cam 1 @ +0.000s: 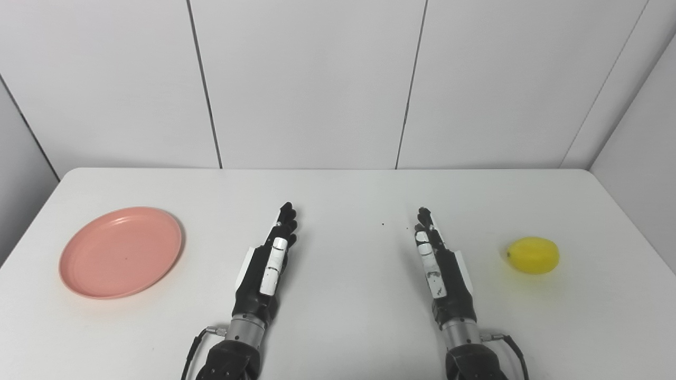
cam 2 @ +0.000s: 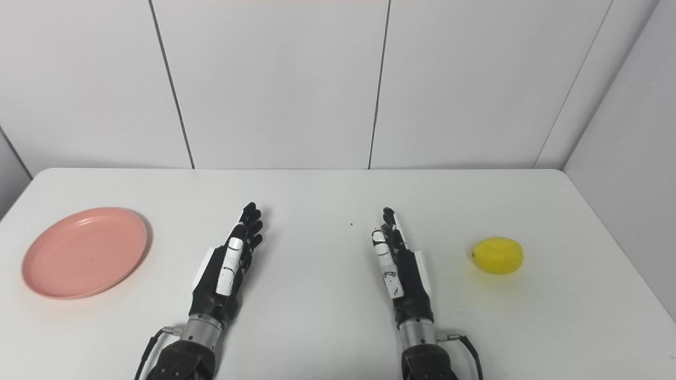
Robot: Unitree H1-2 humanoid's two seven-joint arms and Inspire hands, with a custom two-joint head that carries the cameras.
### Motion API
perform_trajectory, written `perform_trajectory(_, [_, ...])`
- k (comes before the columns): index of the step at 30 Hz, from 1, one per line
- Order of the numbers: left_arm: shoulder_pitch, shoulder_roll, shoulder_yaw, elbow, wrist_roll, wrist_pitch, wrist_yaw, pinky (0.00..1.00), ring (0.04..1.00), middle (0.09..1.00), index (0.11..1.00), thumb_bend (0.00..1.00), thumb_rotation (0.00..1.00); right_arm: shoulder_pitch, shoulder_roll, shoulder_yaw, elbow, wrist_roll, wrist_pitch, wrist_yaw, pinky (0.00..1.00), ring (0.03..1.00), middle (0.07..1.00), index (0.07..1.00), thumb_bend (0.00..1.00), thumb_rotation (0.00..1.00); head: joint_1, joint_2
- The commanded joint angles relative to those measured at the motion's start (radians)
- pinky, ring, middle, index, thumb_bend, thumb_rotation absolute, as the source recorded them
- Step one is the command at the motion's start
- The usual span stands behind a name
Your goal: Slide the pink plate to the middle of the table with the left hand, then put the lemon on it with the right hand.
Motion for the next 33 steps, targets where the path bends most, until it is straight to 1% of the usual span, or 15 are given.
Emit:
perform_trajectory(1, [0.019, 0.001, 0.0, 0.029, -0.004, -0.024, -0.002, 1.0, 1.0, 1.0, 1.0, 0.58, 1.0, -0.021, 0.001, -0.004, -0.035, 0.002, -0.009, -0.005, 1.0, 0.97, 0.974, 0.963, 0.65, 1.0, 0.0, 0.001])
perform_trajectory(5, [0.018, 0.001, 0.002, 0.031, -0.002, -0.024, 0.001, 1.0, 1.0, 1.0, 1.0, 0.58, 1.0, -0.018, 0.003, -0.001, -0.041, -0.004, -0.003, -0.007, 1.0, 0.965, 0.972, 0.961, 0.64, 1.0, 0.001, 0.002])
perform_trajectory(11, [0.016, 0.0, 0.005, 0.039, -0.007, -0.033, 0.0, 1.0, 1.0, 1.0, 1.0, 0.59, 1.0, -0.02, 0.004, -0.001, -0.033, 0.002, -0.014, -0.003, 1.0, 0.971, 0.976, 0.966, 0.64, 1.0, 0.001, 0.001])
perform_trajectory(13, [0.015, -0.001, 0.007, 0.04, -0.012, -0.036, -0.002, 1.0, 1.0, 1.0, 1.0, 0.58, 1.0, -0.018, 0.004, 0.0, -0.033, 0.0, -0.016, -0.003, 1.0, 0.971, 0.977, 0.966, 0.62, 1.0, 0.001, 0.001])
perform_trajectory(27, [0.018, 0.003, 0.003, 0.029, -0.013, -0.024, -0.009, 1.0, 1.0, 1.0, 1.0, 0.59, 1.0, -0.014, 0.01, 0.003, -0.034, 0.008, -0.027, -0.002, 1.0, 0.97, 0.977, 0.968, 0.6, 1.0, 0.004, 0.002])
perform_trajectory(29, [0.018, 0.004, 0.002, 0.029, -0.012, -0.023, -0.01, 1.0, 1.0, 1.0, 1.0, 0.59, 1.0, -0.013, 0.01, 0.003, -0.032, 0.006, -0.029, -0.004, 1.0, 0.966, 0.971, 0.963, 0.6, 1.0, 0.01, -0.002])
perform_trajectory(30, [0.019, 0.001, 0.002, 0.03, -0.013, -0.025, -0.009, 1.0, 1.0, 1.0, 1.0, 0.59, 1.0, -0.012, 0.01, 0.002, -0.029, 0.008, -0.035, -0.003, 1.0, 0.964, 0.969, 0.961, 0.6, 1.0, 0.039, -0.011])
perform_trajectory(31, [0.019, -0.001, 0.003, 0.031, -0.014, -0.027, -0.008, 1.0, 1.0, 1.0, 1.0, 0.58, 1.0, -0.011, 0.009, 0.002, -0.028, 0.011, -0.038, -0.002, 1.0, 0.964, 0.969, 0.962, 0.6, 1.0, 0.039, -0.011])
perform_trajectory(32, [0.02, -0.006, 0.002, 0.035, -0.013, -0.027, -0.005, 1.0, 1.0, 1.0, 1.0, 0.57, 1.0, -0.006, 0.01, -0.002, -0.03, 0.02, -0.041, 0.0, 1.0, 0.964, 0.969, 0.962, 0.6, 1.0, 0.08, -0.023])
perform_trajectory(33, [0.021, -0.009, 0.001, 0.039, -0.012, -0.027, -0.003, 1.0, 1.0, 1.0, 1.0, 0.58, 1.0, -0.003, 0.009, -0.004, -0.032, 0.027, -0.043, 0.001, 1.0, 0.958, 0.966, 0.961, 0.6, 1.0, 0.087, -0.025])
